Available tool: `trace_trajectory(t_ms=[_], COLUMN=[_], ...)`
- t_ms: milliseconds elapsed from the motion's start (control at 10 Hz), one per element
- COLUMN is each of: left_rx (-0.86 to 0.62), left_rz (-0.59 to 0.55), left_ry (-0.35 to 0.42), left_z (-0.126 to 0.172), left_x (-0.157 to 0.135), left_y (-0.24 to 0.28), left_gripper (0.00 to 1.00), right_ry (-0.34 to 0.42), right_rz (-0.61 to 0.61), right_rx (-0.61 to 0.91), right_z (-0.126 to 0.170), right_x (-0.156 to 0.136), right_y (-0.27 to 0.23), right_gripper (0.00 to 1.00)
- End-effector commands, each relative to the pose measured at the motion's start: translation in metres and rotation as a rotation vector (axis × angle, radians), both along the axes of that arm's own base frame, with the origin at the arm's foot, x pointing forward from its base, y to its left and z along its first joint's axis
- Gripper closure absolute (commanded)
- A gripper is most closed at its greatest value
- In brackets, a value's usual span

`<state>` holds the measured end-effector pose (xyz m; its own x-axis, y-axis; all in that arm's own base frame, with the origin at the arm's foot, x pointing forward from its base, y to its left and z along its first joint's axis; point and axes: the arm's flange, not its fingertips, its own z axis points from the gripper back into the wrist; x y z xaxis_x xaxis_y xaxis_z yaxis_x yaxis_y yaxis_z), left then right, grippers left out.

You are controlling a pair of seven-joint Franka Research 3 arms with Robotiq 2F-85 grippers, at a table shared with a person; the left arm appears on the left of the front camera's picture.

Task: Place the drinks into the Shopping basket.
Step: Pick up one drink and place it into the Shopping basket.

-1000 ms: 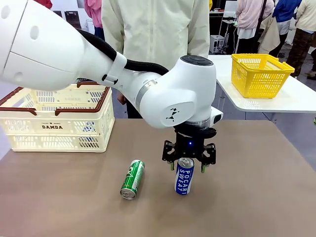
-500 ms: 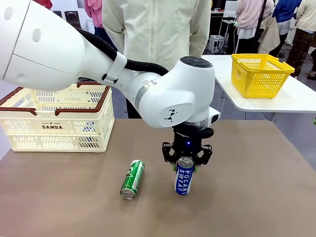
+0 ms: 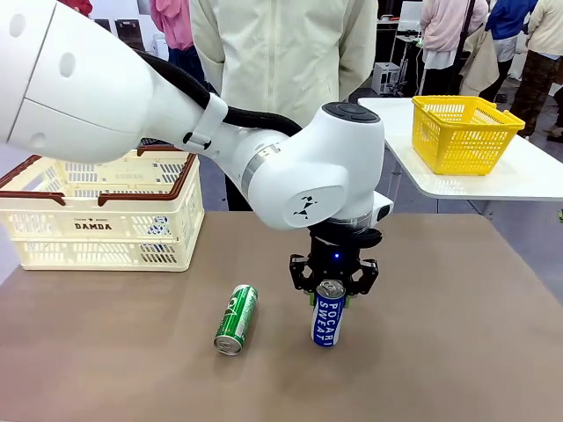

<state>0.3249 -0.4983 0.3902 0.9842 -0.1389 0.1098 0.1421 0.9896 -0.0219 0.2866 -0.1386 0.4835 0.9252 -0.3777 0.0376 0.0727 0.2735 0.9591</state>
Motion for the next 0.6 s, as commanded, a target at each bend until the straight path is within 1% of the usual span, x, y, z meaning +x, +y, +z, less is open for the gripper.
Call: trace_trajectory(t_ms=[0, 100, 200, 300, 400, 500], left_rx=[-0.016, -0.092, -0.083, -0.137, -0.192, -0.219], left_rz=[0.068, 0.058, 0.101, 0.087, 0.092, 0.095], left_ry=[-0.077, -0.084, -0.16, -0.172, -0.219, -0.25], left_z=[0.026, 0.064, 0.105, 0.147, 0.182, 0.196], left_x=[0.001, 0.004, 0.007, 0.004, -0.006, -0.018], left_y=[0.015, 0.036, 0.06, 0.085, 0.109, 0.123], left_gripper=[1.0, 1.0, 1.0, 1.0, 1.0, 1.0], right_ry=[0.006, 0.006, 0.006, 0.006, 0.006, 0.006], right_rz=[-0.01, -0.01, -0.01, -0.01, -0.01, -0.01], right_rx=[0.029, 0.029, 0.029, 0.029, 0.029, 0.029], right_z=[0.005, 0.005, 0.005, 0.005, 0.005, 0.005], right_x=[0.001, 0.001, 0.001, 0.001, 0.001, 0.001], right_y=[0.002, 0.002, 0.002, 0.002, 0.002, 0.002], right_gripper=[0.0, 0.0, 0.0, 0.0, 0.0, 0.0])
